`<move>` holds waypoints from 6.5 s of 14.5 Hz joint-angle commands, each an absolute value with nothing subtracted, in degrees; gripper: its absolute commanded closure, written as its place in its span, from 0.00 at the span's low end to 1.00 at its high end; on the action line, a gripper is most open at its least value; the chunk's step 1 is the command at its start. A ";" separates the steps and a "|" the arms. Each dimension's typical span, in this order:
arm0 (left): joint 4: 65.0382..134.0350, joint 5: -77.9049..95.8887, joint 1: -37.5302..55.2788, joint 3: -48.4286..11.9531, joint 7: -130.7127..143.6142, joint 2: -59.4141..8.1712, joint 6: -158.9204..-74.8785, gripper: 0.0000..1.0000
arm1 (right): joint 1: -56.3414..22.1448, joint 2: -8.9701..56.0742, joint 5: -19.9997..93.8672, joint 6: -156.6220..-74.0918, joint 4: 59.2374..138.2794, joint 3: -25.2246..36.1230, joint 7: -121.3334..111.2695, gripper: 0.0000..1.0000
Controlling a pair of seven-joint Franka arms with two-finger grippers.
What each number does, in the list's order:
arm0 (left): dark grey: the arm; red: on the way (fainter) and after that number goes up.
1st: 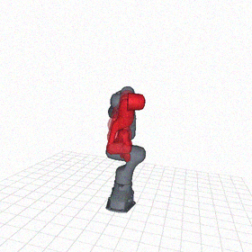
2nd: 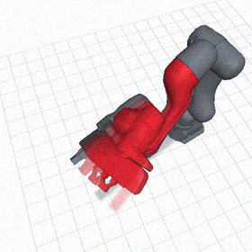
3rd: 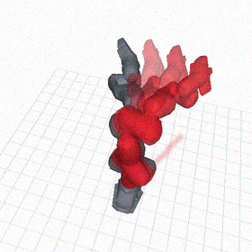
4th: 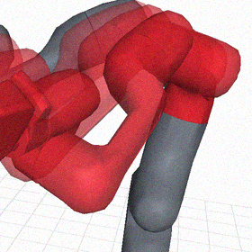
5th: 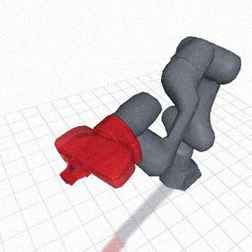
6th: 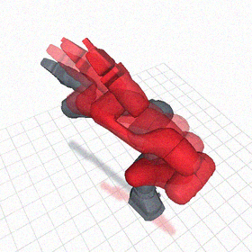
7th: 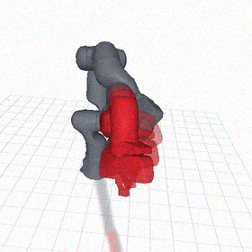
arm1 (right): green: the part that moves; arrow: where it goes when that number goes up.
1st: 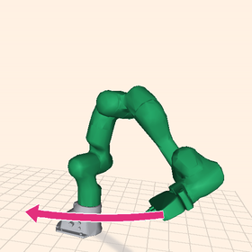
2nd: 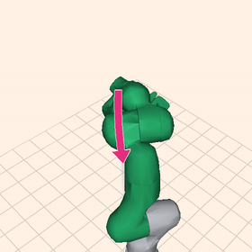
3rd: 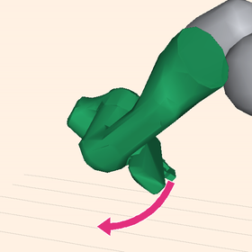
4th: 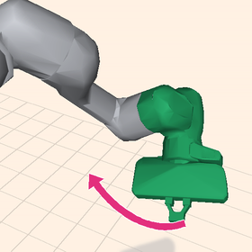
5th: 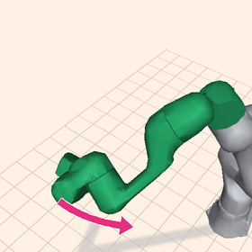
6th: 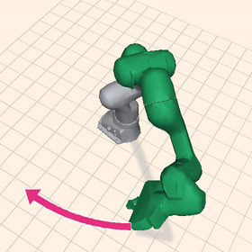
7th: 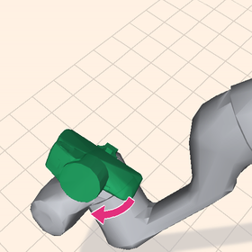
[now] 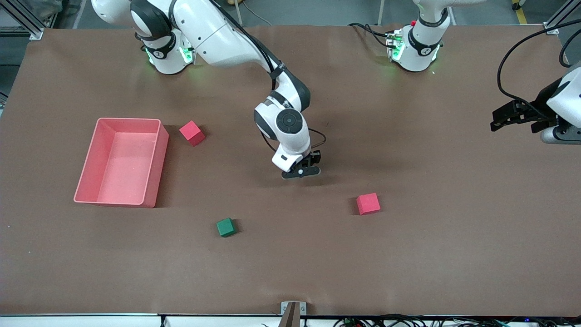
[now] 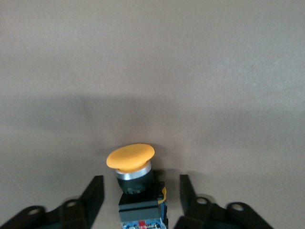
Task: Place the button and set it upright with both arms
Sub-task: 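Set the button down and open the right gripper while the left gripper approaches, then grasp the button with the left gripper while the right gripper withdraws, then lift the button with the left gripper and carry it aside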
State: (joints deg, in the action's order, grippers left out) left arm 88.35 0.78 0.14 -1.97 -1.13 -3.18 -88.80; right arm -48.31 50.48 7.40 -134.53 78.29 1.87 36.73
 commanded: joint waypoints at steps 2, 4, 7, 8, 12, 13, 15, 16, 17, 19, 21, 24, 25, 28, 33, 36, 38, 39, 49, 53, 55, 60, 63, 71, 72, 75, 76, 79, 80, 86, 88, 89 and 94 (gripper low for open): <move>88.07 -0.09 0.09 -2.20 -0.70 -3.43 -89.91 0.00 | -47.47 46.95 8.35 -133.07 78.22 2.81 37.53 0.00; 88.07 -0.09 0.18 -2.20 -0.62 -3.43 -90.09 0.00 | -44.40 42.47 7.91 -128.87 78.40 2.90 37.53 0.00; 88.24 -0.09 0.26 -2.20 -0.44 -3.52 -89.91 0.00 | -38.95 35.09 7.82 -121.23 78.40 2.90 37.09 0.00; 88.24 -0.09 0.26 -2.20 0.08 -3.52 -89.91 0.00 | -36.85 32.55 7.74 -117.37 78.40 2.90 36.83 0.00; 89.21 -0.09 0.70 -2.20 3.06 -3.60 -91.49 0.00 | -29.20 24.01 7.56 -104.62 78.40 3.34 36.83 0.00; 89.82 -0.09 1.31 -2.28 4.64 -4.13 -92.28 0.00 | -27.27 21.99 6.95 -102.24 78.22 3.34 36.83 0.00; 91.66 -0.09 2.89 -2.37 8.50 -4.31 -94.99 0.00 | -24.45 18.82 3.10 -98.98 78.13 3.34 36.57 0.00; 93.85 -0.09 4.29 -2.55 11.14 -4.31 -97.79 0.00 | -22.87 17.33 0.64 -97.49 78.13 3.34 36.56 0.00; 95.96 -0.09 5.87 -2.55 14.03 -4.39 -100.69 0.00 | -21.37 16.10 -0.78 -95.56 78.13 3.34 35.26 0.00; 99.21 -0.09 8.34 -2.55 18.96 -5.35 -105.71 0.00 | -18.30 14.34 -1.14 -93.00 78.22 3.34 28.16 0.00; 101.50 -0.09 11.50 -2.55 23.27 -7.46 -109.93 0.00 | -15.13 12.58 -1.06 -91.42 78.49 3.34 22.88 0.00; 102.83 -0.26 15.72 -2.55 29.43 -11.67 -115.21 0.00 | -10.74 10.38 -1.05 -89.13 78.66 3.34 15.67 0.00; 102.83 -0.26 16.95 -2.55 31.18 -13.26 -116.27 0.00 | -9.42 9.59 -1.05 -88.86 79.18 3.34 13.12 0.00; 102.40 -0.44 21.87 -2.55 38.65 -18.62 -121.71 0.00 | -7.04 6.86 -0.88 -89.56 81.99 3.25 11.60 0.00; 98.02 -0.53 29.25 -2.37 46.05 -26.52 -128.05 0.00 | -6.24 4.84 -0.88 -91.13 84.80 3.25 10.55 0.00; 90.90 -0.61 32.77 -2.37 48.68 -33.46 -128.06 0.00 | -6.24 2.21 -0.88 -93.42 88.93 3.16 10.02 0.00; 87.03 -2.71 36.36 -2.11 50.35 -38.03 -128.06 0.00 | -5.28 -0.95 -0.79 -93.17 92.18 3.25 6.96 0.00; 85.97 -3.68 37.34 -2.11 51.06 -39.36 -128.14 0.00 | -4.93 -1.49 -0.79 -92.56 92.28 3.25 6.51 0.00; 83.76 -4.04 42.97 -2.11 57.30 -47.80 -130.86 0.00 | -2.02 -5.19 -0.26 -90.35 95.01 3.34 -0.51 0.00; 84.11 -4.31 42.98 -2.11 59.14 -47.64 -132.10 0.05 | -1.93 -5.54 -0.26 -90.17 95.45 3.95 -3.77 0.00; 84.11 -4.31 43.07 -2.11 60.47 -47.64 -132.10 0.09 | -1.93 -5.54 -0.26 -90.26 95.45 4.04 -6.14 0.00; 84.55 -4.31 43.15 -2.11 61.96 -47.64 -132.10 0.25 | -2.02 -5.54 -0.26 -90.00 95.45 4.04 -6.24 0.00; 85.25 -4.31 43.24 -2.11 61.96 -47.55 -132.10 0.35 | -2.02 -5.45 -0.26 -89.83 95.45 3.96 -6.24 0.00; 85.08 -4.31 42.28 -1.50 65.37 -45.63 -130.00 1.00 | -2.11 -5.19 -0.26 -90.00 95.45 3.96 -6.15 0.00; 84.90 -4.31 42.28 -0.97 66.78 -44.75 -127.90 1.00 | -2.11 -5.19 -0.26 -90.00 95.45 3.96 -6.15 0.00; 85.17 -4.66 41.93 0.44 67.41 -41.06 -122.28 1.00 | -2.46 -5.10 -0.26 -90.09 95.45 3.87 -6.15 0.00; 85.25 -4.66 41.31 0.44 68.80 -39.83 -119.99 1.00 | -2.46 -5.10 -0.26 -90.00 95.45 3.87 -6.07 0.00; 86.04 -4.75 37.98 0.44 74.00 -36.05 -115.93 1.00 | -2.72 -5.10 -0.26 -89.83 95.45 3.60 -5.98 0.00; 87.00 -4.75 37.45 0.44 74.61 -34.64 -115.75 1.00 | -2.72 -5.10 -0.26 -89.74 95.45 3.52 -5.98 0.00; 90.70 -7.99 28.23 0.53 78.31 -28.83 -105.75 1.00 | -3.69 -4.92 -0.26 -89.82 95.36 3.43 -5.54 0.00; 90.97 -9.92 26.47 0.88 82.84 -28.83 -103.99 1.00 | -3.87 -4.92 -0.18 -89.82 95.36 3.43 -5.45 0.00; 91.14 -11.58 24.80 0.79 86.19 -29.00 -103.97 1.00 | -3.95 -4.92 -0.18 -89.82 95.36 3.43 -5.45 0.00; 94.91 -24.75 19.61 0.79 91.39 -29.27 -104.32 1.00 | -3.96 -4.92 -0.18 -89.82 95.27 3.43 -5.45 0.00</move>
